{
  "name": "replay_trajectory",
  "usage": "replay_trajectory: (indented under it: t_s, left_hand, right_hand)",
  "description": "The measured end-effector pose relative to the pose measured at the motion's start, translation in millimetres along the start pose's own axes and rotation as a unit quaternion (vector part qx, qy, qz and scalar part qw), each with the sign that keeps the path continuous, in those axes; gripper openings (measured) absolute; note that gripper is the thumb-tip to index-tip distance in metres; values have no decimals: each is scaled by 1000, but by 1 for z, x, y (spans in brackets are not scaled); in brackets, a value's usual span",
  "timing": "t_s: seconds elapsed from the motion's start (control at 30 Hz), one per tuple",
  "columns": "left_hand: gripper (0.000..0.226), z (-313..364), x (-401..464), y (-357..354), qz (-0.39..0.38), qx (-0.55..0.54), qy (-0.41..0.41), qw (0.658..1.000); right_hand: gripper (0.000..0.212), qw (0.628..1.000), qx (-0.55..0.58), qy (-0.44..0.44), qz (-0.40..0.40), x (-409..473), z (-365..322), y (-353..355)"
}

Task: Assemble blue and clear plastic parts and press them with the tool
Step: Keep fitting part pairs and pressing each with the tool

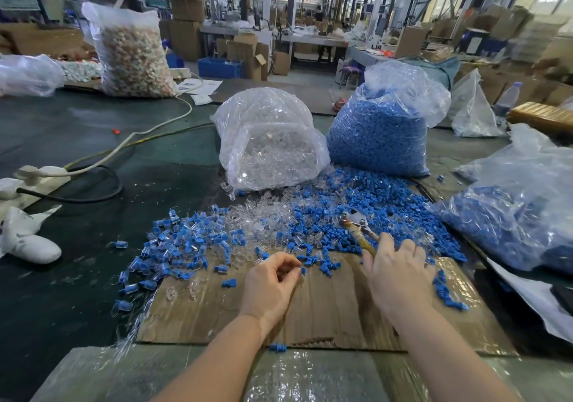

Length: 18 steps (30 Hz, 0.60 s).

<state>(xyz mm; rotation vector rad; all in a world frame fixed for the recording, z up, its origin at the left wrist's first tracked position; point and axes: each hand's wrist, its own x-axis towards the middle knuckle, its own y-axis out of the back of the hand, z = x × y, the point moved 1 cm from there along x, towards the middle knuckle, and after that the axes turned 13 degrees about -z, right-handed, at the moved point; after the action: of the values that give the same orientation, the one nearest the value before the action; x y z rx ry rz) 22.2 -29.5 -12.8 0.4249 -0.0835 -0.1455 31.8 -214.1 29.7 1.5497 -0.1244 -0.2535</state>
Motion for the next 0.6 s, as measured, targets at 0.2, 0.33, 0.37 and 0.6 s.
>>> replay_trajectory:
  t_s: [0.2, 0.33, 0.37, 0.6]
  left_hand:
    - [21, 2, -1, 1, 14, -16, 6, 1000]
    - [19, 3, 1, 2, 15, -20, 18, 1000]
    - [17, 4, 3, 3, 17, -32, 26, 999]
    - [8, 21, 19, 15, 63, -266, 109, 956]
  right_hand:
    - [47, 995, 80, 35, -49, -6, -15, 3]
    - [38, 958, 249, 82, -114, -4, -19, 4]
    - [35, 932, 320, 98, -142, -5, -20, 6]
    - [7, 750, 542, 120, -358, -15, -23, 18]
